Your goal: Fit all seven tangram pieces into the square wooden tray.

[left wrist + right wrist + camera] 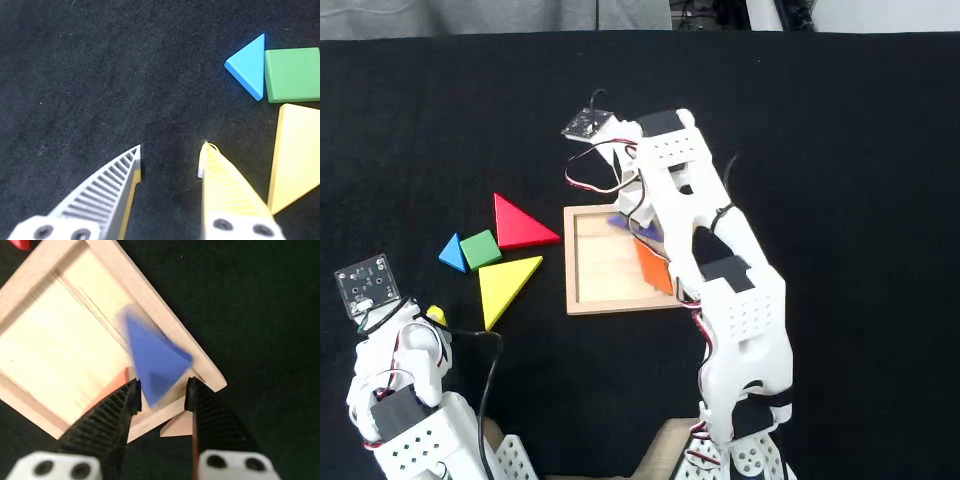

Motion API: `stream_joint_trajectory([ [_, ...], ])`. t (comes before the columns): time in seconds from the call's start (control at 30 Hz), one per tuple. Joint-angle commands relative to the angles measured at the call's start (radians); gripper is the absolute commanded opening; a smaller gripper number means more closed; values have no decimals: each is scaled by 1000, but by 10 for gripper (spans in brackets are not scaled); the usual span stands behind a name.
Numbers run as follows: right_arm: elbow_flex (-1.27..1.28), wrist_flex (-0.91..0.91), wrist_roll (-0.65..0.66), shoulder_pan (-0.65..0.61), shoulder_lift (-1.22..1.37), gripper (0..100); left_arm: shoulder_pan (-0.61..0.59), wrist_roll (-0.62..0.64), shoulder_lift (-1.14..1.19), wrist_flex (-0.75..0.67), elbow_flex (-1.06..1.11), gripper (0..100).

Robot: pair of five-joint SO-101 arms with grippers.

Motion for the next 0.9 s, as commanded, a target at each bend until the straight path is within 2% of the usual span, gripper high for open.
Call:
stream_joint_trajectory([
  [0.0,-25,-5,6,29,-84,149,7,0,-3,-11,13,192],
  [0.2,-35,-3,25,44,-124,145,7,0,-3,-11,13,192],
  [0.27,-50,-3,-25,9,-143,100,7,0,-3,-11,13,192],
  [0.33,-62,-3,-68,-41,-154,14,7,0,-3,-11,13,192],
  [0.6,53,-12,-83,-207,-153,11,7,0,-3,-9,13,192],
  [0.87,185,-166,-81,-158,-145,11,7,0,-3,-9,13,192],
])
